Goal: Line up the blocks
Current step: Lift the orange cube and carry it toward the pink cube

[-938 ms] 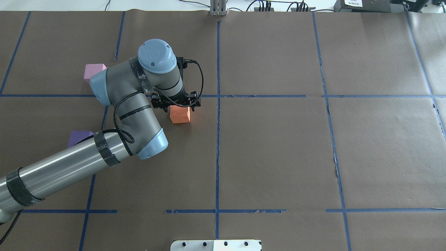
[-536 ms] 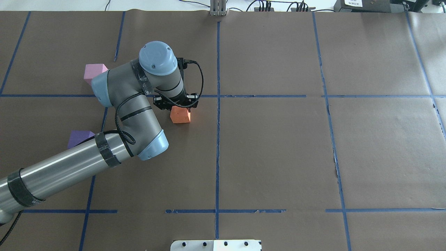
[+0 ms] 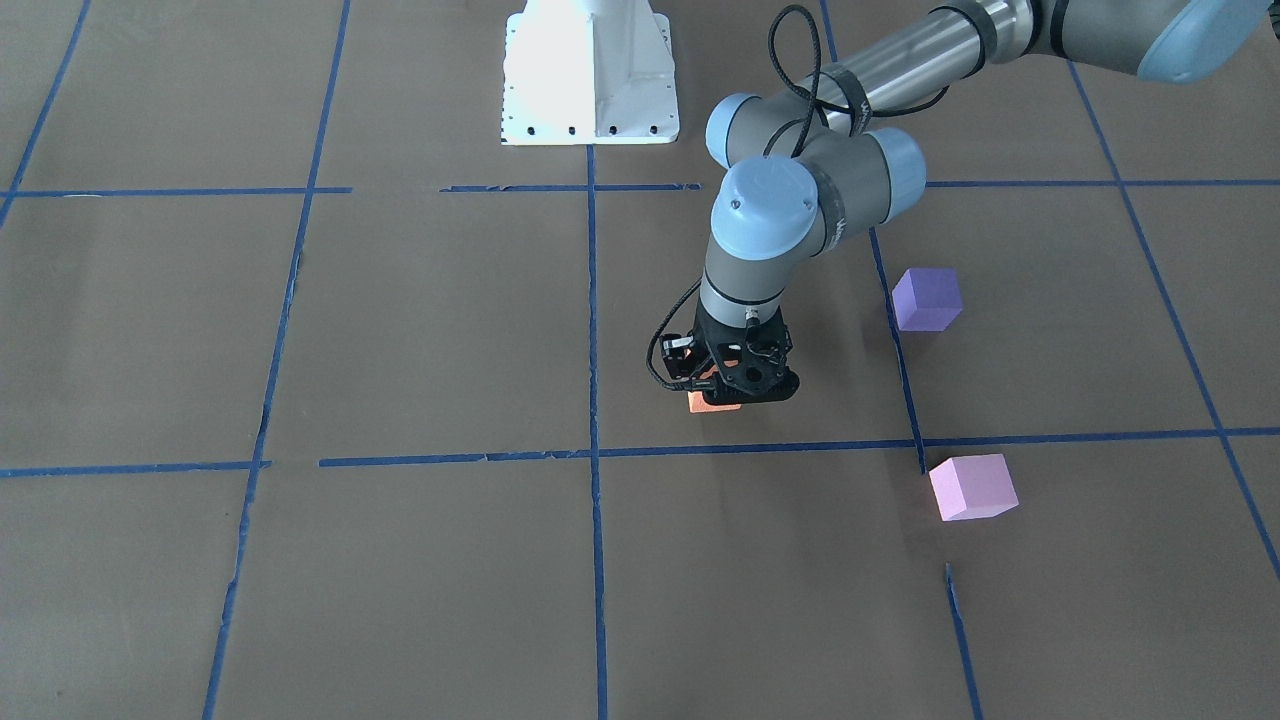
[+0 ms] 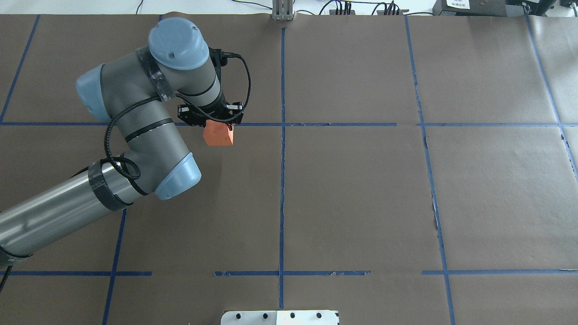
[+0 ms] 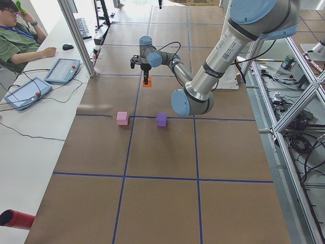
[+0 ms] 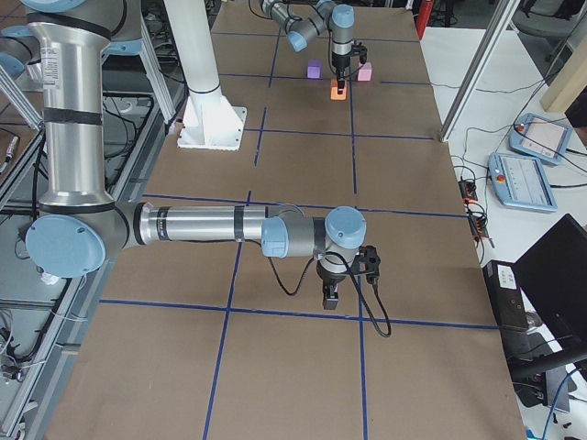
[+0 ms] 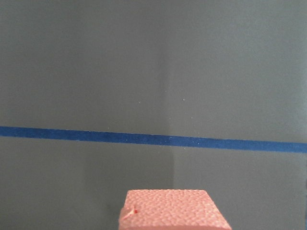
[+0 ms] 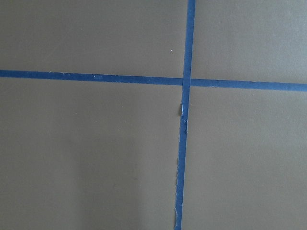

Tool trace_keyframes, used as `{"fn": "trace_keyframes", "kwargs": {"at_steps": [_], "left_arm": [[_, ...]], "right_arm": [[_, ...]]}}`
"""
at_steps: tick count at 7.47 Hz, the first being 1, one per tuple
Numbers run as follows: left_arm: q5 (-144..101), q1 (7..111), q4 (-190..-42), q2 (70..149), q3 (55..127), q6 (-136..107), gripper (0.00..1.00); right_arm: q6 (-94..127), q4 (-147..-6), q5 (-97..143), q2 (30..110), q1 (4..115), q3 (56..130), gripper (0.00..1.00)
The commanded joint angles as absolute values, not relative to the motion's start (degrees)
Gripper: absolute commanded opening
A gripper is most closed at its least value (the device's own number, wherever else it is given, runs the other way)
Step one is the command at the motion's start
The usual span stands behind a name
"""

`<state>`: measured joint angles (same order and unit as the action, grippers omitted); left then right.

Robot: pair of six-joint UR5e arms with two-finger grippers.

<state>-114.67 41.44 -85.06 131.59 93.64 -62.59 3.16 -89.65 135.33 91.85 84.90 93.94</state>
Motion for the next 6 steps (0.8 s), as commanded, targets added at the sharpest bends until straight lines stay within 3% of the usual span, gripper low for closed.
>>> {"fn": "trace_keyframes", "kwargs": {"at_steps": [1,3,6], "left_arm": [[-118.5,45.2,-80.8,125.4,101.8,-61.2,0.0],[-118.7,50.2,-85.5,118.8,101.1,-49.5,0.0],[-122.7,51.9,-91.0,115.1,95.0,-49.0,0.0]], "right_arm": [[3.2,-89.6,135.4,91.8,84.9,94.0,1.0],[3.2,-89.6,135.3,91.8,84.9,94.0,1.0],[3.2,-89.6,135.3,91.8,84.9,94.0,1.0]]}}
